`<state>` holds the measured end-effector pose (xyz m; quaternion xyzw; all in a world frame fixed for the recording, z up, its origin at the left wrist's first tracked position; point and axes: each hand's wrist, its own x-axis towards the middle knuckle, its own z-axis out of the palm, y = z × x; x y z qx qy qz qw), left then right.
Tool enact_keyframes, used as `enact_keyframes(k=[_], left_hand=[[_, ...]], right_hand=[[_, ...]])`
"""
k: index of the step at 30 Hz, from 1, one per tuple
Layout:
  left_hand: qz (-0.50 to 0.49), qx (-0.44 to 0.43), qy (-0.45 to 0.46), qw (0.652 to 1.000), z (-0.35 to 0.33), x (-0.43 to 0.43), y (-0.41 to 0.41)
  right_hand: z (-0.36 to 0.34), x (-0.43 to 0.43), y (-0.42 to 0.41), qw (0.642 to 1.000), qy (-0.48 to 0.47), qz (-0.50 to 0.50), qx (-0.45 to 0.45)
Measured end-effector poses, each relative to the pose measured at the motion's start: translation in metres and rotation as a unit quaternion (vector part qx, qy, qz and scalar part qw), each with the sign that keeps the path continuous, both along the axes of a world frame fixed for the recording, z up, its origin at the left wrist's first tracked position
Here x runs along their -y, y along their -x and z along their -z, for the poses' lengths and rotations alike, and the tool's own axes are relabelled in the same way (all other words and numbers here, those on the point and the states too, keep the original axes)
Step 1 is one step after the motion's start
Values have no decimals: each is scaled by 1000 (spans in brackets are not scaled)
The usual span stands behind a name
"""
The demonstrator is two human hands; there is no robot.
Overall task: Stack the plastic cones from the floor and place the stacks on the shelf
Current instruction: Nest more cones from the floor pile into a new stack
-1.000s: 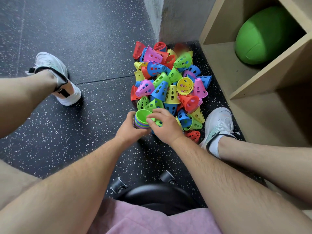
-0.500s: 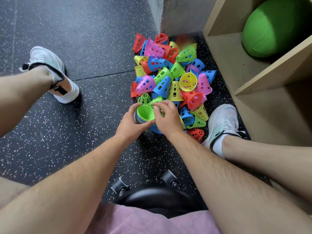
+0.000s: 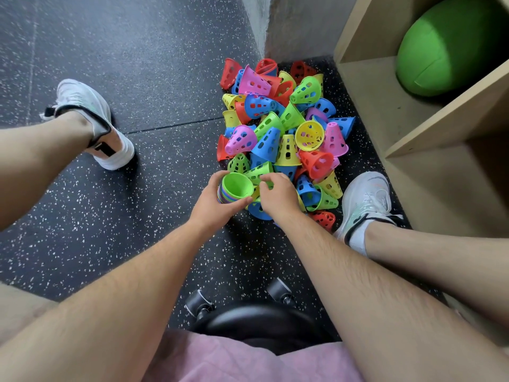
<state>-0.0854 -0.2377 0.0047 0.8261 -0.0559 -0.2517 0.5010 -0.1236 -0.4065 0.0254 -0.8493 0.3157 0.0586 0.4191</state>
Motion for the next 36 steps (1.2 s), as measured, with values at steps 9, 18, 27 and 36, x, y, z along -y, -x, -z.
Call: enact_keyframes(k=[9, 18, 27, 36], left_hand=[[-4, -7, -5, 1000, -1, -3, 2], [23, 2, -29, 999, -5, -1, 5], [23, 9, -15, 1000, -4, -3, 7], [75, 28, -40, 996, -9, 1, 7]], right_hand=[[-19, 10, 22, 993, 56, 19, 104], [-22, 12, 33, 978, 117, -105, 138], [-16, -2, 39, 973, 70, -171, 139], [-12, 2, 50, 987, 49, -130, 85]])
